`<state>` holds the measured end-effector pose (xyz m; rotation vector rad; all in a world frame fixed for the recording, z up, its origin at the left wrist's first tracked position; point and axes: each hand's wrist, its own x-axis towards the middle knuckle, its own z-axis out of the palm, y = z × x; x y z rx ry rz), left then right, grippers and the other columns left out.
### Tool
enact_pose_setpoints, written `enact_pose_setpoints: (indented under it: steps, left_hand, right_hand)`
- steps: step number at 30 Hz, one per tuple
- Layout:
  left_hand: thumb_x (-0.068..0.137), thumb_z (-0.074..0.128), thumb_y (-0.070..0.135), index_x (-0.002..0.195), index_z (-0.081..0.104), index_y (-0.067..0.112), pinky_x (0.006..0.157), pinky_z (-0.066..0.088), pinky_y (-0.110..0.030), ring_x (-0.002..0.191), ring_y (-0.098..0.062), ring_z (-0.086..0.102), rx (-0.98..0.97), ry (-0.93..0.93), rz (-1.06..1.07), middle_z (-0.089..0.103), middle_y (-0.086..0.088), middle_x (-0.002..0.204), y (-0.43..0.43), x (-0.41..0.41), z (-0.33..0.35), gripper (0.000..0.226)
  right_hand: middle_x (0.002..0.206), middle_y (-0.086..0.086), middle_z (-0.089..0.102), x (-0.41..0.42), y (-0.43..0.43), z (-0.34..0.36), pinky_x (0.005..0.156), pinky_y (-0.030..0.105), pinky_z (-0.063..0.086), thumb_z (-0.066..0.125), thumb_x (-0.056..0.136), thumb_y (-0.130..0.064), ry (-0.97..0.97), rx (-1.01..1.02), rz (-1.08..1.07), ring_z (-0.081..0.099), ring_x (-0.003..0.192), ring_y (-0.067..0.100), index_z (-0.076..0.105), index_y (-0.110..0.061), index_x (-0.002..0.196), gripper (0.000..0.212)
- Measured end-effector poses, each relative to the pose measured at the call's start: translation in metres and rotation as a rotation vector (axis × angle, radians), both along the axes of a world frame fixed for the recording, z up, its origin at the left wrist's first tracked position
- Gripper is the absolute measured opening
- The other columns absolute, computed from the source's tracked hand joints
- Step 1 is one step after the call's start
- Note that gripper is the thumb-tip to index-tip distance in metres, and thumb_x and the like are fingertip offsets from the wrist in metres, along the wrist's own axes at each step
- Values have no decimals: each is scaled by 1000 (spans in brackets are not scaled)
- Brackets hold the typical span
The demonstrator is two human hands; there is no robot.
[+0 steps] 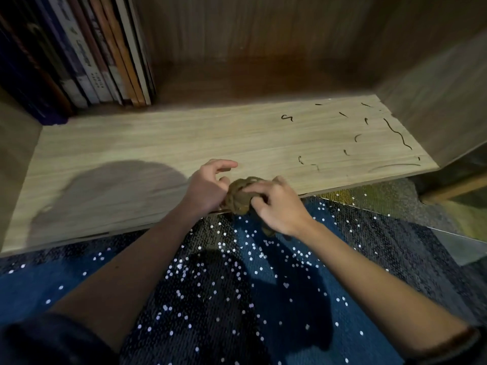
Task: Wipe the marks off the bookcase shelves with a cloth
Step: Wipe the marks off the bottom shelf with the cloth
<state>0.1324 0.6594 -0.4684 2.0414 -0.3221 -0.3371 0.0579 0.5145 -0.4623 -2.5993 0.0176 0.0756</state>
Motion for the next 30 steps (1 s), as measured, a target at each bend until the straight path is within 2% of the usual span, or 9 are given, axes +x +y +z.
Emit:
enact_pose_setpoints:
  steps: [3, 5, 9, 13, 15, 18, 21, 26, 30]
  left_hand:
    - [85, 44, -7, 117, 60, 13, 100, 35, -20, 120, -15, 50, -7, -10, 6, 58, -4, 126, -5, 11, -1, 41]
    - [85, 44, -7, 120, 59, 12, 98, 35, -19, 121, -15, 49, 15, -23, 3, 57, -5, 128, -7, 17, -2, 42]
    - [85, 46, -7, 125, 55, 4, 101, 33, -18, 124, -19, 48, 56, -46, 2, 53, -12, 132, -11, 40, -1, 43]
    - [85, 51, 0, 134, 45, 3, 107, 29, -22, 130, -23, 42, 184, -25, -1, 45, -14, 140, -17, 63, -2, 50]
    - [77, 56, 16, 139, 40, 6, 112, 27, -27, 134, -24, 38, 242, 11, -27, 40, -13, 144, -21, 70, 0, 64]
    - [63, 64, 31, 147, 24, 16, 116, 16, -31, 142, -23, 19, 350, 112, -104, 22, -6, 154, -30, 74, 6, 94]
    - [77, 71, 22, 149, 4, 23, 116, -8, -37, 143, -15, -12, 402, 167, -220, -8, 8, 157, -34, 67, -5, 98]
    - [75, 75, 31, 149, -9, 19, 112, -10, -34, 140, -14, -24, 436, 196, -295, -22, 8, 154, -30, 75, -10, 112]
    - [73, 76, 35, 146, -18, 16, 111, -16, -39, 138, -17, -29, 500, 174, -356, -29, 6, 151, -29, 69, -12, 120]
  right_hand:
    - [132, -2, 54, 10, -5, 1, 99, 28, 25, 45, 90, -16, -185, -105, -134, 43, 114, 19, 54, -19, 127, 38]
    - [137, -5, 48, 9, -3, -5, 103, 32, 25, 45, 92, -19, -79, -203, -62, 38, 117, 19, 51, -22, 130, 39]
    - [136, -4, 49, 24, -9, 6, 105, 39, 29, 43, 91, -17, -8, 55, -121, 40, 118, 21, 54, -22, 126, 37]
    - [139, -1, 46, 43, -10, 7, 102, 33, 26, 43, 92, -20, -72, -197, -135, 37, 117, 20, 48, -19, 132, 40]
    - [130, 2, 55, 42, -4, 3, 101, 35, 33, 44, 92, -18, 22, -43, -104, 42, 115, 23, 56, -18, 125, 36]
    - [101, 8, 69, 62, -12, 15, 79, 28, 50, 44, 89, -11, -34, 410, -343, 61, 87, 22, 66, -14, 112, 31]
    - [113, 9, 64, 105, -31, 9, 92, 34, 43, 45, 89, -13, -163, 195, -488, 56, 101, 30, 61, -12, 119, 34]
    - [125, 5, 55, 157, -29, -12, 98, 40, 32, 45, 89, -23, -116, -322, -242, 45, 114, 32, 56, -17, 122, 36]
    - [127, 3, 50, 142, -20, -27, 99, 40, 32, 45, 89, -28, -108, -403, -97, 43, 115, 34, 57, -17, 120, 35]
